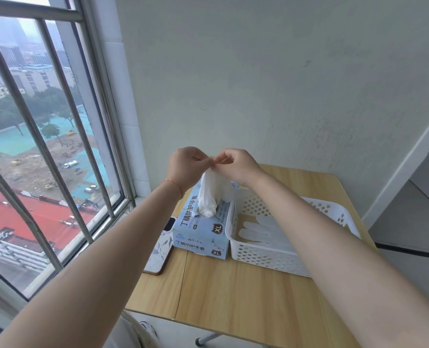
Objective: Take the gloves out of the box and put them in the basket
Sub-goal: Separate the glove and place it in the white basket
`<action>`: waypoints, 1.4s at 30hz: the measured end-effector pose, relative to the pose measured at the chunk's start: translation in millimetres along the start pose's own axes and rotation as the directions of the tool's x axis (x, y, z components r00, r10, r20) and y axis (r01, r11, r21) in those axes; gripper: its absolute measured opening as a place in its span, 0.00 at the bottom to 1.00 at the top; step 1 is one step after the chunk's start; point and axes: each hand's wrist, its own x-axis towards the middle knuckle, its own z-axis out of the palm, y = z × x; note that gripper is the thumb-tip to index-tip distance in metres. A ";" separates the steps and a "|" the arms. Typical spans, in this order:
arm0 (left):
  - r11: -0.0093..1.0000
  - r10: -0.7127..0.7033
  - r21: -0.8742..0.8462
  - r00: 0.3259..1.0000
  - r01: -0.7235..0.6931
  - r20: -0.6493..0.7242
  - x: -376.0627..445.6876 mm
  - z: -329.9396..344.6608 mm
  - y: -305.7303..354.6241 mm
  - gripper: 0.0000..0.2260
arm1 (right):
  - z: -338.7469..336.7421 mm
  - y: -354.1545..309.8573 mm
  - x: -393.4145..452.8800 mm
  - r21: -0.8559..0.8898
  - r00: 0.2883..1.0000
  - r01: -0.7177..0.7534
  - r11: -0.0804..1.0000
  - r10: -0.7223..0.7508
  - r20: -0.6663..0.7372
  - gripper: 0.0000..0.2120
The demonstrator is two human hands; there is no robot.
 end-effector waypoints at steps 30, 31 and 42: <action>0.995 -0.067 -0.063 0.987 0.077 0.148 -4.7 -18.1 -14.6 0.02 | 1.7 -36.5 0.8 -0.201 0.972 0.108 0.974 -0.145 -0.183 0.11; 0.995 -0.078 -0.049 0.988 0.085 0.135 -5.2 -18.3 -14.4 0.02 | 0.9 -37.6 2.2 -0.180 0.973 0.095 0.979 -0.130 -0.191 0.11; 0.961 -0.072 -0.255 0.989 0.104 0.131 -9.7 -31.6 14.2 0.08 | -22.6 -11.5 -3.5 -0.254 0.993 -0.080 0.964 0.056 -0.103 0.08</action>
